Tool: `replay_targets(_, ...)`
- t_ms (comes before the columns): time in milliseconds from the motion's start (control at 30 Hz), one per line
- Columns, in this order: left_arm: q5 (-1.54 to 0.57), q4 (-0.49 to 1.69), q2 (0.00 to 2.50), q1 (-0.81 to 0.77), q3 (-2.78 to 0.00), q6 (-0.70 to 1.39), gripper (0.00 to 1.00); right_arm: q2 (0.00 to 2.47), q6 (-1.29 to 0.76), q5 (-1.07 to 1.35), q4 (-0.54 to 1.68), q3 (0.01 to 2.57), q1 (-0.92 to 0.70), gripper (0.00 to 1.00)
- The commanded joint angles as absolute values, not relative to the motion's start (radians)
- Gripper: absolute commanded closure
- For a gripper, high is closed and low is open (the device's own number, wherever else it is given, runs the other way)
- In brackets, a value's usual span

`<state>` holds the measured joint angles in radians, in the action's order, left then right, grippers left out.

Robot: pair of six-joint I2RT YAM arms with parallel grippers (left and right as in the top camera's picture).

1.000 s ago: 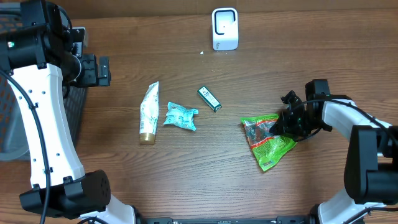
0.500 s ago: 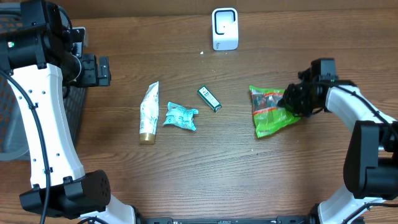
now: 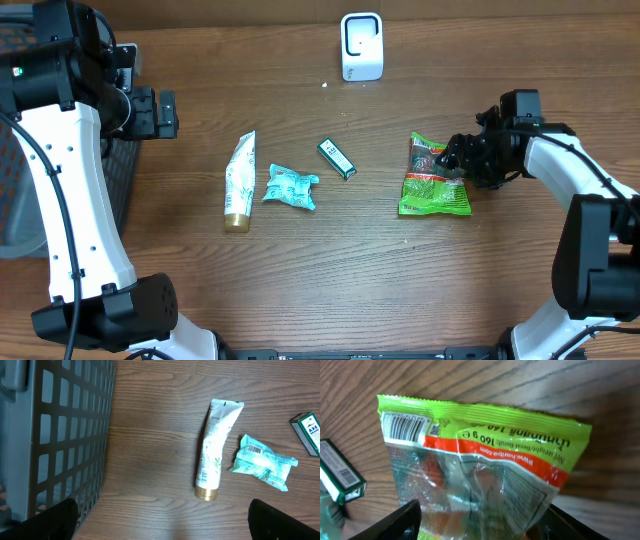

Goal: Scan the item barcode
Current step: 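Drag and reorient the green snack bag with the right gripper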

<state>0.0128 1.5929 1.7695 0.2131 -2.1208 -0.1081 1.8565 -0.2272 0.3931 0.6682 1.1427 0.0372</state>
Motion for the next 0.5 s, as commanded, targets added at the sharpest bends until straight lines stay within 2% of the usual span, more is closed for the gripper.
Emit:
replay_targets(0, 0.015, 1.592, 1.754, 0.216, -2.127, -0.120, 0.00, 1.877, -0.210, 0.397, 0.646, 1.089, 0.032, 0.25)
replay_targets(133, 0.015, 1.592, 1.754, 0.216, -2.127, -0.120, 0.00, 1.897, -0.242, 0.385, 0.572, 1.027, 0.028, 0.25)
replay_targets(233, 0.015, 1.592, 1.754, 0.216, -2.127, -0.120, 0.00, 1.931, -0.242, 0.382, 0.503, 0.996, 0.019, 0.34)
replay_targets(400, 0.015, 1.592, 1.754, 0.216, -2.127, -0.120, 0.00, 2.006, -0.242, 0.383, 0.431, 0.960, -0.009, 0.41)
replay_targets(467, 0.015, 1.592, 1.754, 0.216, -2.127, -0.120, 0.00, 2.029, -0.242, 0.389, 0.438, 0.959, -0.018, 0.55)
